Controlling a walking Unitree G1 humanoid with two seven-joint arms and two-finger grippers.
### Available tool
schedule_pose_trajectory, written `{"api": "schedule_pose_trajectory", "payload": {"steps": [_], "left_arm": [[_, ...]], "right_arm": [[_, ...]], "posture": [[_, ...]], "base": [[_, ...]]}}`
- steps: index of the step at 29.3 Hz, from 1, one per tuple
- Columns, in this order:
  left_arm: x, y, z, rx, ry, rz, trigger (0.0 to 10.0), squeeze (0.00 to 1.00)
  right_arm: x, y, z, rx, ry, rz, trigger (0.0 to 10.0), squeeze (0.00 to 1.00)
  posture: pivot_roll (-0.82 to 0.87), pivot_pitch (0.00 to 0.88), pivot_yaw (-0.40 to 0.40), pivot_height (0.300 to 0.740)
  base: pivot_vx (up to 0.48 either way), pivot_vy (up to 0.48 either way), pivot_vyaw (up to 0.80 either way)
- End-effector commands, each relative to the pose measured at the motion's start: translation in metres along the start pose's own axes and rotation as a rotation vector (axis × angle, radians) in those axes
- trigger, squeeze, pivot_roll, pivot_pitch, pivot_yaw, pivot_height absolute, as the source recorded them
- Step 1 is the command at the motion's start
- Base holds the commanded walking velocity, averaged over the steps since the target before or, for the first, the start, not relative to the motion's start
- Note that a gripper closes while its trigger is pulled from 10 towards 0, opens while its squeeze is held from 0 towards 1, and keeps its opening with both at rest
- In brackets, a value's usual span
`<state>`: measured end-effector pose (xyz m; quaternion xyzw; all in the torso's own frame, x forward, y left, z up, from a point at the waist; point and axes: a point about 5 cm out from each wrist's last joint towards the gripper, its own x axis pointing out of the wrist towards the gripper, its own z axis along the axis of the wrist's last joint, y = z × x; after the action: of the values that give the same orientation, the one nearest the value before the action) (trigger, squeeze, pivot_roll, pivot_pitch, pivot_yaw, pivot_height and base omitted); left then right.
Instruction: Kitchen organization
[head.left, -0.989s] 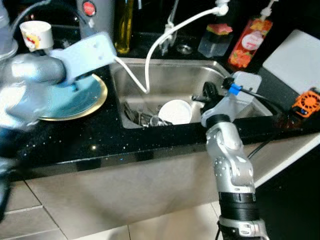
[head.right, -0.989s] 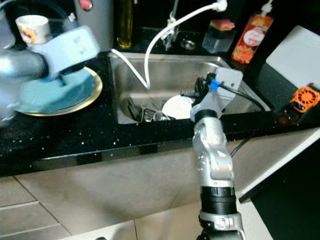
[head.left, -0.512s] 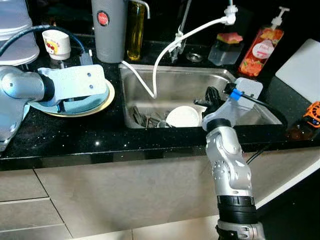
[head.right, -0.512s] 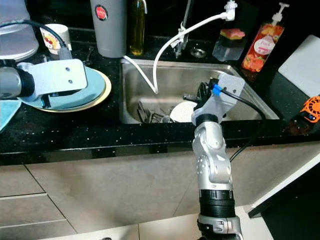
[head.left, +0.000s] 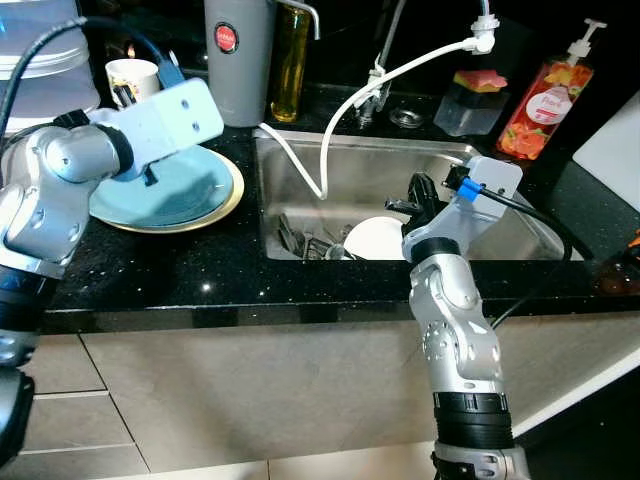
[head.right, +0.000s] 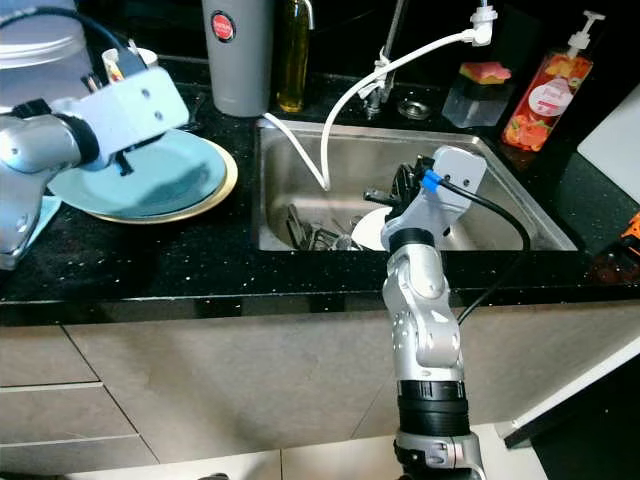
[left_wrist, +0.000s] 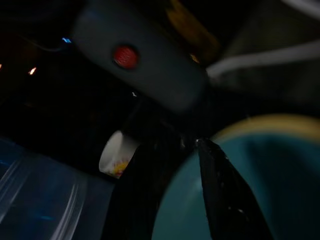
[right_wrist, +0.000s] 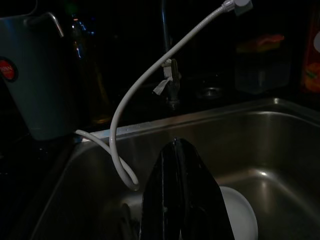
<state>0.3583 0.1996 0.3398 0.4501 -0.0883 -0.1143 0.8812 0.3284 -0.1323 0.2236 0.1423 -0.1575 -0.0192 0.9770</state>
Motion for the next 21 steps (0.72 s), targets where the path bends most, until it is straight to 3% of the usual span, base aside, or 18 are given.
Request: {"api": "schedule_pose_trajectory", "payload": {"steps": [1,5,6,11,15,18,19,21], "left_arm": [[0.01,0.006,0.011,-0.133,-0.056,0.093,10.0,0.0],[0.021,0.006,0.02,-0.173,-0.098,0.132,10.0,0.0],[0.032,0.006,0.029,-0.229,-0.13,0.155,10.0,0.0],[0.046,0.003,0.041,-0.327,-0.163,0.158,10.0,0.0],[0.07,-0.025,0.056,-0.504,-0.17,0.08,10.0,0.0],[0.077,-0.044,0.068,-0.605,-0.219,0.009,10.0,0.0],[0.077,-0.044,0.068,-0.605,-0.219,0.009,10.0,0.0],[0.078,-0.06,0.08,-0.7,-0.286,-0.08,10.0,0.0]], "right_arm": [[0.001,-0.004,-0.002,-0.006,0.002,-0.014,10.0,0.0],[0.001,-0.005,-0.001,-0.007,-0.004,-0.02,10.0,0.0],[0.001,-0.006,0.0,-0.008,-0.013,-0.034,10.0,0.0],[-0.001,-0.01,0.002,-0.01,-0.022,-0.056,10.0,0.0],[-0.005,-0.017,0.002,-0.024,-0.026,-0.09,10.0,0.0],[-0.006,-0.023,0.003,-0.035,-0.03,-0.121,10.0,0.0],[-0.006,-0.023,0.003,-0.035,-0.03,-0.121,10.0,0.0],[-0.007,-0.03,0.004,-0.048,-0.038,-0.154,10.0,0.0]], "posture": [[0.32,0.0,-0.106,0.74],[0.31,0.0,-0.088,0.74],[0.31,0.0,-0.073,0.74],[0.3,0.0,-0.06,0.74],[0.28,0.0,-0.034,0.74],[0.28,0.0,-0.021,0.74],[0.28,0.0,-0.021,0.74],[0.27,0.0,-0.003,0.74]], "base": [[0.0,0.0,0.0],[0.0,0.0,0.0],[0.0,0.0,0.0],[0.0,0.0,0.0],[0.0,0.0,0.0],[0.0,0.0,0.0],[0.0,0.0,0.0],[0.0,0.0,0.0]]}}
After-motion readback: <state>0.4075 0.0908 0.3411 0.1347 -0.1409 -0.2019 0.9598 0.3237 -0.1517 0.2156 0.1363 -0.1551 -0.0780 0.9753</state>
